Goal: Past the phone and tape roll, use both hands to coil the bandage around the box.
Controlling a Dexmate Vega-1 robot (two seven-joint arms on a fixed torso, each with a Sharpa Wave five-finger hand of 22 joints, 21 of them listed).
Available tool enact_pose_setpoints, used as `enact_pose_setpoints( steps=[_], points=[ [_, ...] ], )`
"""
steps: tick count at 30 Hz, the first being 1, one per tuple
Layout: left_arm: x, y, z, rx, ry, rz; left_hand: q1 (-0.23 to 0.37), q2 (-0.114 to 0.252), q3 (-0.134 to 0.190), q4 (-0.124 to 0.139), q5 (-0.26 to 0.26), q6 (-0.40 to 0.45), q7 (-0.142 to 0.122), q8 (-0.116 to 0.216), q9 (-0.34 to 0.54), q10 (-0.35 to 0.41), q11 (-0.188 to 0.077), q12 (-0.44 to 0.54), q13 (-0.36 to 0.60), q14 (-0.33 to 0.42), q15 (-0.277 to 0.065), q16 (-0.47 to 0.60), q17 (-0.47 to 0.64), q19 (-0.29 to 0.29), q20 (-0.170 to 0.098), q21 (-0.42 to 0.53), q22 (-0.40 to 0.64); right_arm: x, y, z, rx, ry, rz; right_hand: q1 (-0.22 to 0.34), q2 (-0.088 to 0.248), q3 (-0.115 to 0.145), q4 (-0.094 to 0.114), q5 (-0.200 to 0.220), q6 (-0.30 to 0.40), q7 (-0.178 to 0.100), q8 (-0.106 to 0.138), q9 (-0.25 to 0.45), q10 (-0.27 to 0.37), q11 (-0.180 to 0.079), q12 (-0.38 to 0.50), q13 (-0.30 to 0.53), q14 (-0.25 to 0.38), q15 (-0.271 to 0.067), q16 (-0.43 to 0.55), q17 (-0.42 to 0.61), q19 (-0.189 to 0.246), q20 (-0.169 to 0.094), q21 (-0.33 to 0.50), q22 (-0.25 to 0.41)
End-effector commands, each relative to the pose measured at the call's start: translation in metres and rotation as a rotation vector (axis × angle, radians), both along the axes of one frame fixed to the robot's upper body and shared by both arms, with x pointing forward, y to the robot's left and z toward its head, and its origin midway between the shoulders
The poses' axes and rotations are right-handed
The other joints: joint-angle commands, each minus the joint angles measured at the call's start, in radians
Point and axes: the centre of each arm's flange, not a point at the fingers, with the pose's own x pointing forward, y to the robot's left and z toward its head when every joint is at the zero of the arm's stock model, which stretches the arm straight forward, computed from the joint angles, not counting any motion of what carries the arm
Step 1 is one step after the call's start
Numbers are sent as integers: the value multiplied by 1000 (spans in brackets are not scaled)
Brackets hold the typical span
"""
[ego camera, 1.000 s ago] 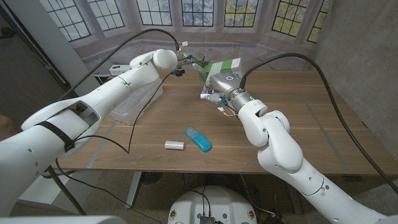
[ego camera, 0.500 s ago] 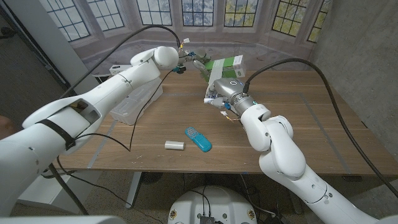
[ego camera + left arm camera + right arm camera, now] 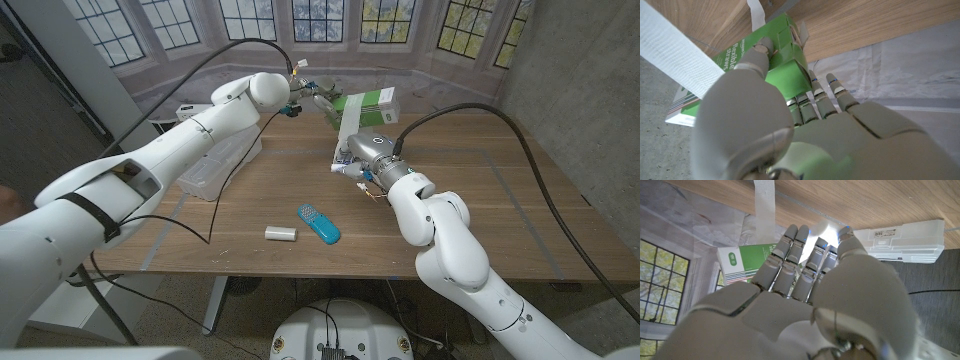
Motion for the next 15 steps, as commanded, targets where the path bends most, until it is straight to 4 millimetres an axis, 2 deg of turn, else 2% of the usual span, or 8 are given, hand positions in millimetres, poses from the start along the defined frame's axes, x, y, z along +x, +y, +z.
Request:
enact_pose_setpoints(
  steps=[1,15],
  points=[
    [-4,5,3,-5,-1,5,-43,54,11,7,-2,28,24,231,3,16,-4,5,42,9,1,3,2,7,-1,4,5,23,-9,-13,43,66,-18,4,11,-3,-2,1,8,5,1,2,9,4,2,4,7,-129,6,2,6,-63,1,4],
    [-17,2,13,-4,-31,-6,-44,55,12,7,-3,30,27,232,2,16,-6,6,41,8,0,3,1,7,-1,4,5,33,-16,-31,82,118,-45,7,11,-5,-3,1,8,6,-1,2,9,4,2,5,8,-130,5,3,6,-63,0,4]
  ],
)
